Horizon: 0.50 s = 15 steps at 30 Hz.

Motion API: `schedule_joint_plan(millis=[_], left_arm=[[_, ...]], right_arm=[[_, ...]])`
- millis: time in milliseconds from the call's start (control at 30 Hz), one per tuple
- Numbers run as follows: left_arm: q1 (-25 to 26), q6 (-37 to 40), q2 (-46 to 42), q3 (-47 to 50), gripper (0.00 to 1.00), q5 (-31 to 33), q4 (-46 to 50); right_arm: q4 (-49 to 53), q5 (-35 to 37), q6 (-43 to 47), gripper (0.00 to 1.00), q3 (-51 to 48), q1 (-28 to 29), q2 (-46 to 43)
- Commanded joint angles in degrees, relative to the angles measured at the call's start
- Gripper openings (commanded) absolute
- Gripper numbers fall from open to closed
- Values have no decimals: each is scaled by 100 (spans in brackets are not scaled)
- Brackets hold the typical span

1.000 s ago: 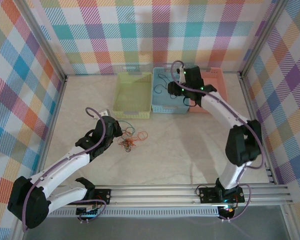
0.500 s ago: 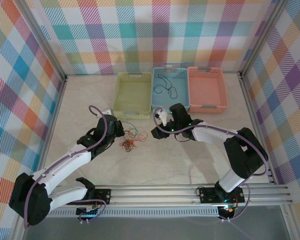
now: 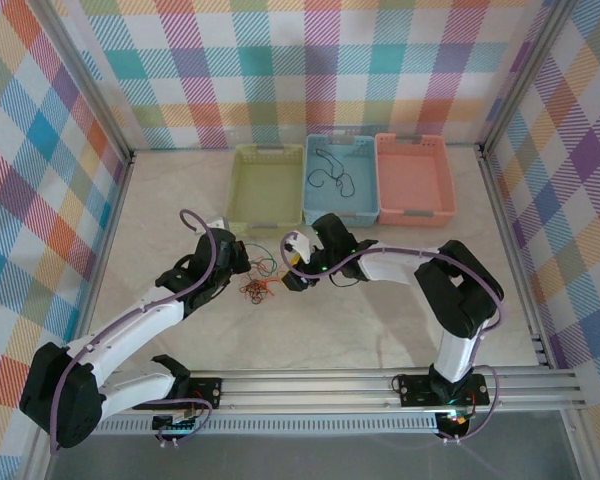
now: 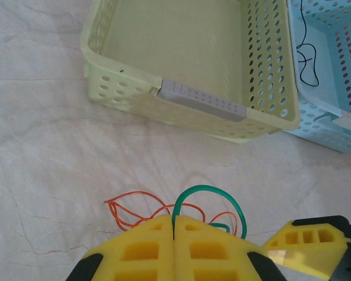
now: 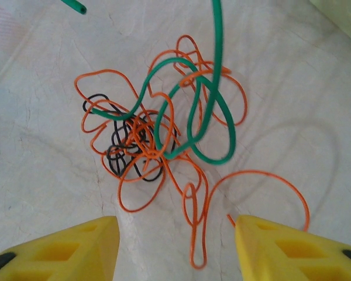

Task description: Untangle the cables

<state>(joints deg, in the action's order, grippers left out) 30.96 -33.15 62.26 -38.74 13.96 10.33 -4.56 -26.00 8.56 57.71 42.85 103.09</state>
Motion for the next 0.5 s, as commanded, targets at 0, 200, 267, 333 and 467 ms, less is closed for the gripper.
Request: schedule_joint_plan(millis=[0, 200, 267, 333, 467], left_arm=[[-46, 95, -2, -193, 0, -38, -66], [-46, 98, -10, -197, 0, 12, -44], [-46, 97, -19, -197, 0, 40, -31], [-47, 98, -28, -189, 0, 53, -31], [-46, 89, -26, -191, 0, 89, -13]], right_arm=[[362, 55, 289, 51, 223, 83, 142], [624, 111, 372, 15, 395, 91, 225], [543, 223, 384, 2, 304, 92, 148], [443, 344, 386, 0, 205, 92, 59], [-169, 917, 303, 0, -251, 75, -366]])
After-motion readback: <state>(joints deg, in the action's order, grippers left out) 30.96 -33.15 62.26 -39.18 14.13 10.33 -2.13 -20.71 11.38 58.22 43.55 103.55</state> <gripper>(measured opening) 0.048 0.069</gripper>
